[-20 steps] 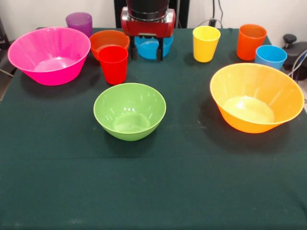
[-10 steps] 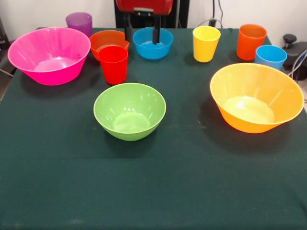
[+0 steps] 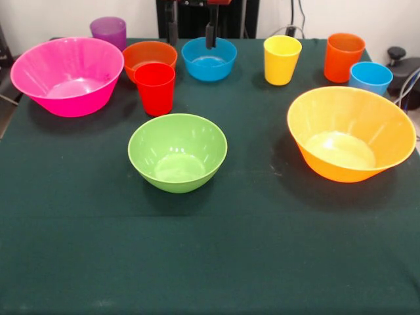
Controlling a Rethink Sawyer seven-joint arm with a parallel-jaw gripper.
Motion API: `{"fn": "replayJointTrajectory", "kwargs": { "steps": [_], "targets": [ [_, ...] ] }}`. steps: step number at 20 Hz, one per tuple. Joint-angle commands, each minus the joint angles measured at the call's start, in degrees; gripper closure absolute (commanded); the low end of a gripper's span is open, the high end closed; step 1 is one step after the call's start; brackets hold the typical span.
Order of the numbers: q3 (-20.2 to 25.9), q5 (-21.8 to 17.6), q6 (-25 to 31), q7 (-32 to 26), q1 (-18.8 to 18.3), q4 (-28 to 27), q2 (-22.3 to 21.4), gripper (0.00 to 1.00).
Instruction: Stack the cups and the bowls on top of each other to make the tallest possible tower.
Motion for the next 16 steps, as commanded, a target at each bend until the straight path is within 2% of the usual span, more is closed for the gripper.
{"fn": "replayJointTrajectory", "kwargs": {
  "steps": [1, 10, 16],
  "targets": [
    [1.91, -1.73, -1.46, -1.06, -0.02, 3.28, 3.56, 0.00],
    [2.17, -2.52, -2.62, -2.64, -1.66, 2.94, 4.80, 0.00],
    [3.26, -2.19, -0.58, -5.41, -3.89, 2.24, 4.67, 0.00]
  ]
}}
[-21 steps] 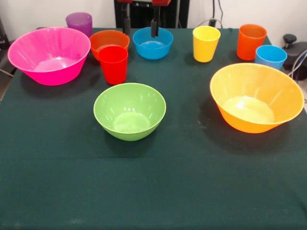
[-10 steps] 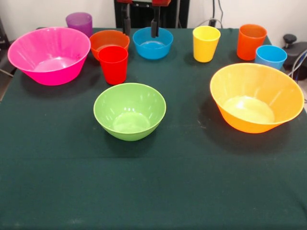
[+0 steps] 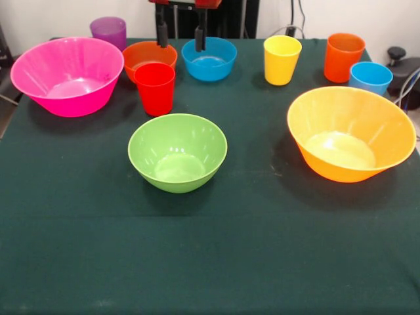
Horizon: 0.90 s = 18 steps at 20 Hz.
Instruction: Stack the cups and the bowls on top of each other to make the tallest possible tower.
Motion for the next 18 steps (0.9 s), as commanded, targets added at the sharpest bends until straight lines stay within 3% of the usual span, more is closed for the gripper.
{"fn": "replayJointTrajectory", "kwargs": {
  "steps": [1, 18],
  "targets": [
    [3.45, -2.12, -0.24, -5.76, -2.15, 2.12, 3.98, 0.00],
    [2.74, -5.21, -7.00, -2.53, -1.37, 1.04, 9.22, 0.00]
  ]
}}
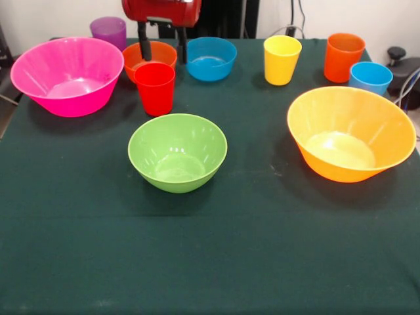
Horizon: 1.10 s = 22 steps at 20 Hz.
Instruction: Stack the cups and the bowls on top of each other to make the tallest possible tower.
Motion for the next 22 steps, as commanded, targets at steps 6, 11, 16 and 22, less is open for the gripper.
{"fn": "replayJointTrajectory", "kwargs": {
  "steps": [6, 11, 16, 22],
  "targets": [
    [1.94, -5.96, -7.94, -1.85, 1.99, 1.01, 6.49, 0.00],
    [1.73, -6.80, -9.58, -1.69, 1.73, 1.21, 7.30, 0.00],
    [1.53, -7.60, -11.06, -1.41, 1.67, 0.69, 8.70, 0.00],
    [1.39, -7.81, -11.72, -1.23, 1.64, 0.89, 9.08, 0.00]
  ]
}}
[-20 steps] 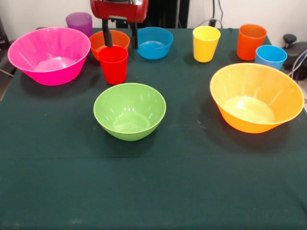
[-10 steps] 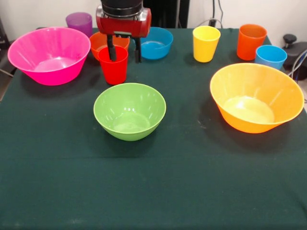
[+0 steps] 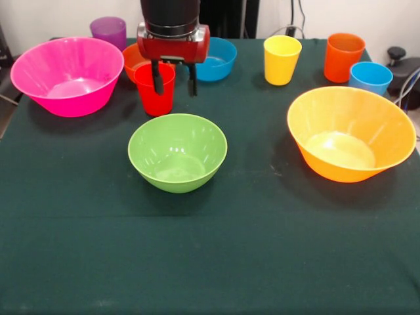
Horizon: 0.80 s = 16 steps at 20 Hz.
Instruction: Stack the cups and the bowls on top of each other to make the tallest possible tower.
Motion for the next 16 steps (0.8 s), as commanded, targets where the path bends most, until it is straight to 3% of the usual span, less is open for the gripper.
{"fn": "replayJointTrajectory", "kwargs": {
  "steps": [1, 4, 11, 16],
  "targets": [
    [1.43, -4.44, -2.85, -1.29, 1.41, 0.96, 2.19, 0.00],
    [1.66, -3.79, -1.86, -1.39, 1.31, 1.59, 1.03, 0.00],
    [3.22, -0.08, 4.83, -3.18, 0.14, 5.22, -6.65, 0.00],
    [3.38, 0.77, 6.45, -3.13, 0.34, 5.55, -8.05, 0.00]
  ]
}}
